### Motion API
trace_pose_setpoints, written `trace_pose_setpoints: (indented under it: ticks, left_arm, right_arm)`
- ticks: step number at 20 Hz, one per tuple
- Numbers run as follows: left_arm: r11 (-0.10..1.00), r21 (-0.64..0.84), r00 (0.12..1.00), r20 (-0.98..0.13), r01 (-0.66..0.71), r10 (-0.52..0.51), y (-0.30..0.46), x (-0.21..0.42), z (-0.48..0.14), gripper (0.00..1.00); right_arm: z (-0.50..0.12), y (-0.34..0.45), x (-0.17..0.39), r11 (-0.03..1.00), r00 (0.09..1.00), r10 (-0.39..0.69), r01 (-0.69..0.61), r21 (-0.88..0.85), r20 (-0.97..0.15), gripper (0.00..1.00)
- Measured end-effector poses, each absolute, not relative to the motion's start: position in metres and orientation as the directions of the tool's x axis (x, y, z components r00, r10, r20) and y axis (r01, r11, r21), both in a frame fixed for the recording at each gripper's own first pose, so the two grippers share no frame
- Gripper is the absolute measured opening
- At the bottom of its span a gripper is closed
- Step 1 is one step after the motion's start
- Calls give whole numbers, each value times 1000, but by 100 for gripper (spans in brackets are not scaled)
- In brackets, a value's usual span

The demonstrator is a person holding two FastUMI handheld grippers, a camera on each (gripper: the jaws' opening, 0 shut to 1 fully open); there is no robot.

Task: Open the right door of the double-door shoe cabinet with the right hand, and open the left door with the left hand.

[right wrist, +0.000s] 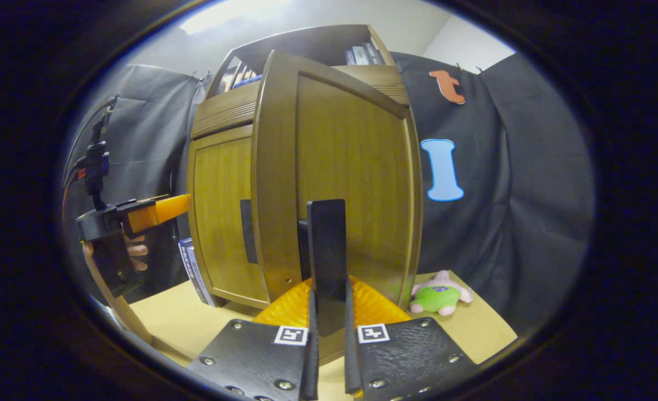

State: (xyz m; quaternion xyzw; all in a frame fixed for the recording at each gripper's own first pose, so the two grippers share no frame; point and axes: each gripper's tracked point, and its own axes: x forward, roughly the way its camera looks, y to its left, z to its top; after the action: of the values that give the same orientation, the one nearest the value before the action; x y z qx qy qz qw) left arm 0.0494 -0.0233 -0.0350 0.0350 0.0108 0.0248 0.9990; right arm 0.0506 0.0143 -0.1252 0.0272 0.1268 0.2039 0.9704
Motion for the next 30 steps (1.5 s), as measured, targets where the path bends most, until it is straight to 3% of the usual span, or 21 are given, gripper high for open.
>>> trace_pose_setpoints:
  ticks: [7,12,13,14,23,25,30]
  left_arm:
    - [998,51,998,-38,-40,42,-33,50,-41,95]
    - [999,31,998,-53,-37,38,-39,52,-46,95]
    - [999,32,998,-51,-34,35,-41,52,-46,95]
    - [999,38,998,-48,-34,36,-42,52,-46,95]
    - [997,64,997,-62,-39,43,-56,61,-63,96]
    - [997,72,997,-66,-37,42,-61,65,-68,95]
    - [998,49,998,-48,-26,29,-76,76,-77,95]
  right_arm:
    - [-120,-25,45,949,925,314,-304,78,-214,18]
    - [-114,-85,63,988,971,156,-153,30,-180,18]
    - [-110,-102,57,992,974,130,-129,18,-188,13]
    - [-110,-108,68,990,971,141,-137,32,-193,0]
    - [-117,-169,95,935,918,351,-335,114,-185,1]
    - [-118,-173,101,930,915,366,-350,116,-173,5]
    - [-113,-171,90,934,921,354,-339,114,-163,4]
